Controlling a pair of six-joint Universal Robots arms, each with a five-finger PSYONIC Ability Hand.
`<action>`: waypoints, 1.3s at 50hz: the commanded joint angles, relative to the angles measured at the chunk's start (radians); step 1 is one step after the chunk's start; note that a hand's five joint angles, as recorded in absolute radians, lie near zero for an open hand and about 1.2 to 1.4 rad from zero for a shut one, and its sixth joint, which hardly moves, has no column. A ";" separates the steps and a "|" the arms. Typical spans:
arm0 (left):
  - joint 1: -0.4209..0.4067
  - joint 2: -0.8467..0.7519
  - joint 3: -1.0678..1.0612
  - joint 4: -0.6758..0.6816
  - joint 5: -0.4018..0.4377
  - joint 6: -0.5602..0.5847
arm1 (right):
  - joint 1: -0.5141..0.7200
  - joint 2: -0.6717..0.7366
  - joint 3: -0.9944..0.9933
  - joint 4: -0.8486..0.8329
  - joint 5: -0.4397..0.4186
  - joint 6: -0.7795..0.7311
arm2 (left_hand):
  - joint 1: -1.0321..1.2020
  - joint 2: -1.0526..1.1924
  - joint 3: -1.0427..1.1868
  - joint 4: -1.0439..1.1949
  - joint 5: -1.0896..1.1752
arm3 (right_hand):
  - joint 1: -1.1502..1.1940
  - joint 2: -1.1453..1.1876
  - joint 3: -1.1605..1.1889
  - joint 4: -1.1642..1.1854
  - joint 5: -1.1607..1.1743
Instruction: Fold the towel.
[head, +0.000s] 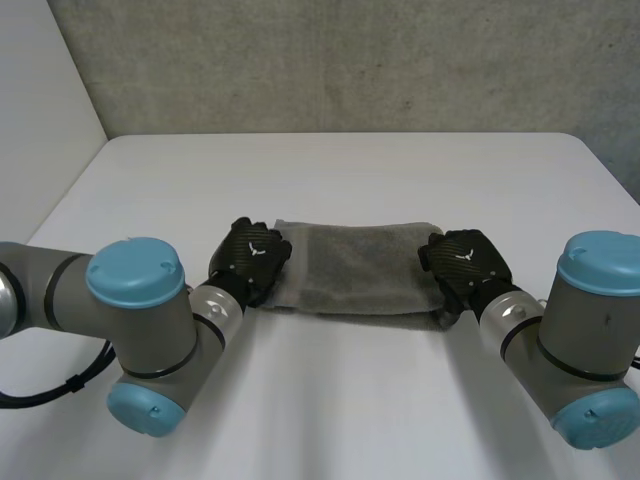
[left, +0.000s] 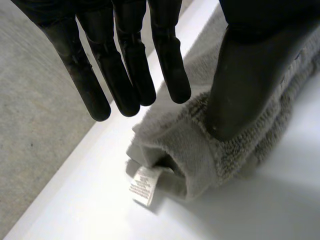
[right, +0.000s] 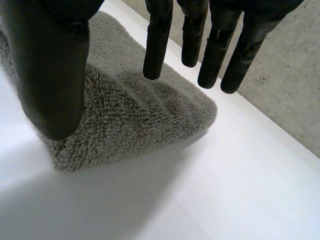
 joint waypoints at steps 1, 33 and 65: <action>0.000 0.067 -0.024 0.000 0.005 -0.031 | -0.016 -0.011 0.028 -0.014 -0.025 0.001 | -0.139 -0.140 -0.147 -0.143 -0.138 | -0.135 0.015 0.014 0.017 0.046; 0.060 0.126 -0.030 -0.002 0.009 -0.153 | -0.282 -0.062 0.114 0.078 -0.140 -0.128 | -0.691 -0.692 -0.699 -0.695 -0.690 | 0.815 0.965 0.964 0.967 0.996; 0.057 0.235 0.017 0.003 0.011 -0.357 | 0.379 0.101 -0.257 0.205 -0.023 -0.140 | -0.688 -0.689 -0.696 -0.692 -0.687 | 0.162 0.312 0.310 0.313 0.342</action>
